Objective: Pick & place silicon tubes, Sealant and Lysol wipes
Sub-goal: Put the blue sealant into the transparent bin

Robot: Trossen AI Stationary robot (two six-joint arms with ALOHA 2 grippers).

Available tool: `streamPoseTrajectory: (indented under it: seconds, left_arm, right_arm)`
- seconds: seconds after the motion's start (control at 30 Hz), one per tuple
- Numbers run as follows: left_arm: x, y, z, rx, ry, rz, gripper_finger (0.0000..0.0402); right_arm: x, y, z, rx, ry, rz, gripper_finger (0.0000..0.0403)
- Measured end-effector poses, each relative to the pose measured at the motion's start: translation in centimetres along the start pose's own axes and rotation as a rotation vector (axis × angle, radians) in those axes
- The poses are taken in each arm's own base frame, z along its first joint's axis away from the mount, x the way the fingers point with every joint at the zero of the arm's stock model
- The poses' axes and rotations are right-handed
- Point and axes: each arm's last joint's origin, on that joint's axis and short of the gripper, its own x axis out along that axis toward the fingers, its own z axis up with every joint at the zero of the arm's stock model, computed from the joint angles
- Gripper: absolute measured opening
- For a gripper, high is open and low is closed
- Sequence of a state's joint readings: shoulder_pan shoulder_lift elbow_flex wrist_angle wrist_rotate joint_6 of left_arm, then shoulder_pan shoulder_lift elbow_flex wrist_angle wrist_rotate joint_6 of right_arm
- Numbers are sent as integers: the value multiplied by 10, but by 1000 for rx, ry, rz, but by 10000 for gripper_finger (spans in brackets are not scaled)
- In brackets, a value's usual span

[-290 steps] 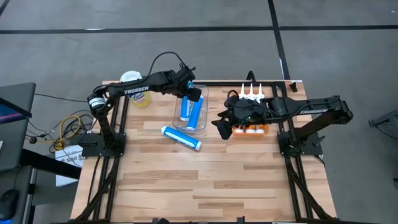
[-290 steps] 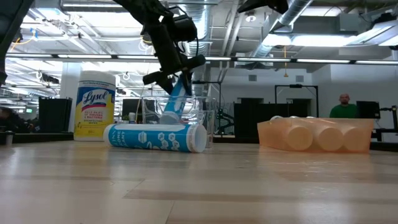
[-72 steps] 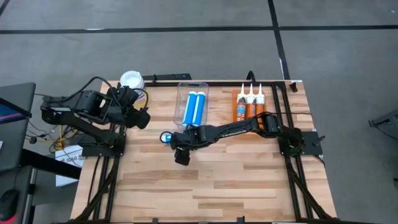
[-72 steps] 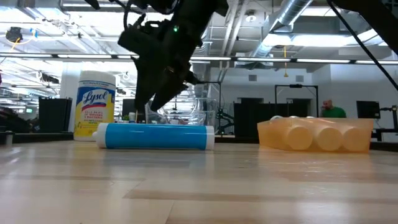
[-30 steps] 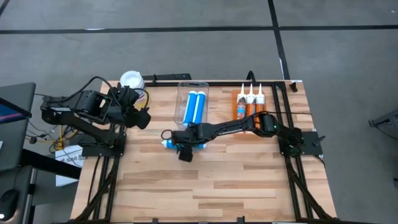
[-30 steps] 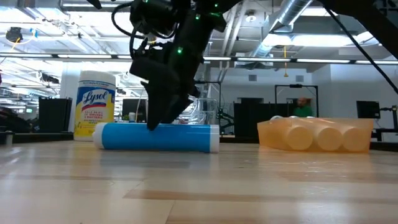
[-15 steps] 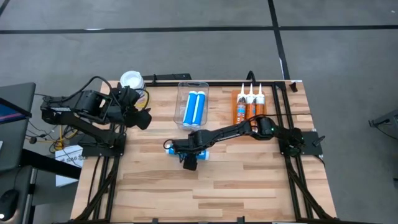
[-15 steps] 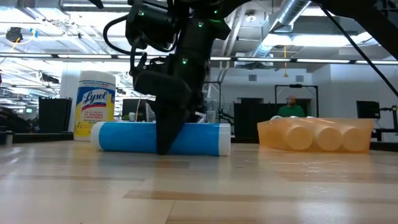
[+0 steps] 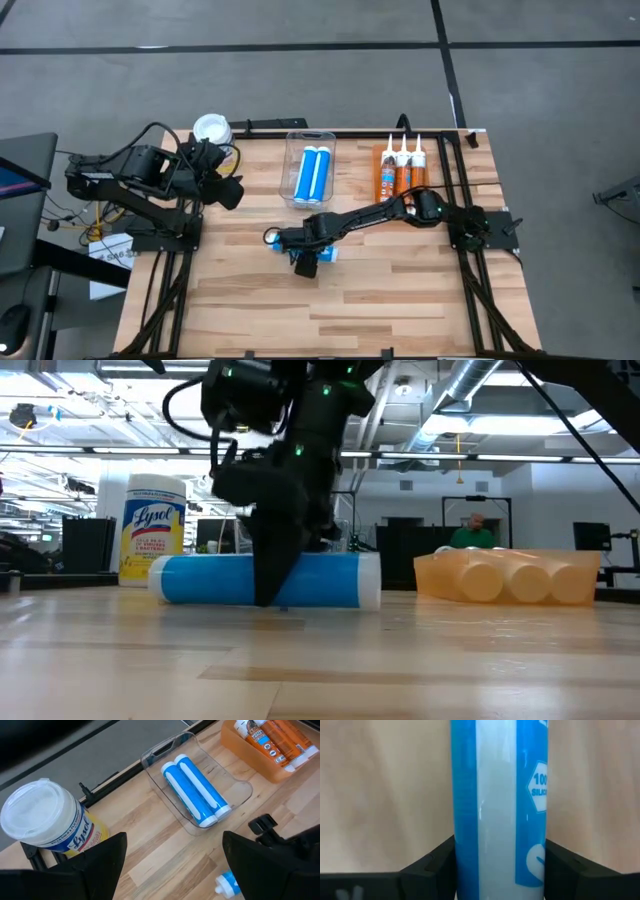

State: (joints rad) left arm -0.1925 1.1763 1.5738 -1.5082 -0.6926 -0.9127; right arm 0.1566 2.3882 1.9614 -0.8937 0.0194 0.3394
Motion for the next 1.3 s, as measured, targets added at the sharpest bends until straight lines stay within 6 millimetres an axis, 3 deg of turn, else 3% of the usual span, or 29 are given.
streamPoseTrajectory:
  seconds: [0.17,0.33,0.5,0.93,1.1,1.3]
  left_arm:
    - [0,0,0,0,0,0,321]
    - [0,0,0,0,0,0,321]
    - [0,0,0,-2,-1,-3,321]
    - [0,-4,3,72,-29,-33,321]
    - [-1,-10,9,123,-83,-85,321]
    - [-2,-17,17,158,-162,-120,321]
  right_arm:
    - [-24,11,0,36,-21,49,199]
    - [-68,14,9,98,-125,99,199]
    - [-113,5,10,203,-205,131,199]
    - [-195,-54,12,402,-432,39,199]
    - [-210,-89,15,540,-489,6,199]
    - [-212,-121,19,735,-506,25,199]
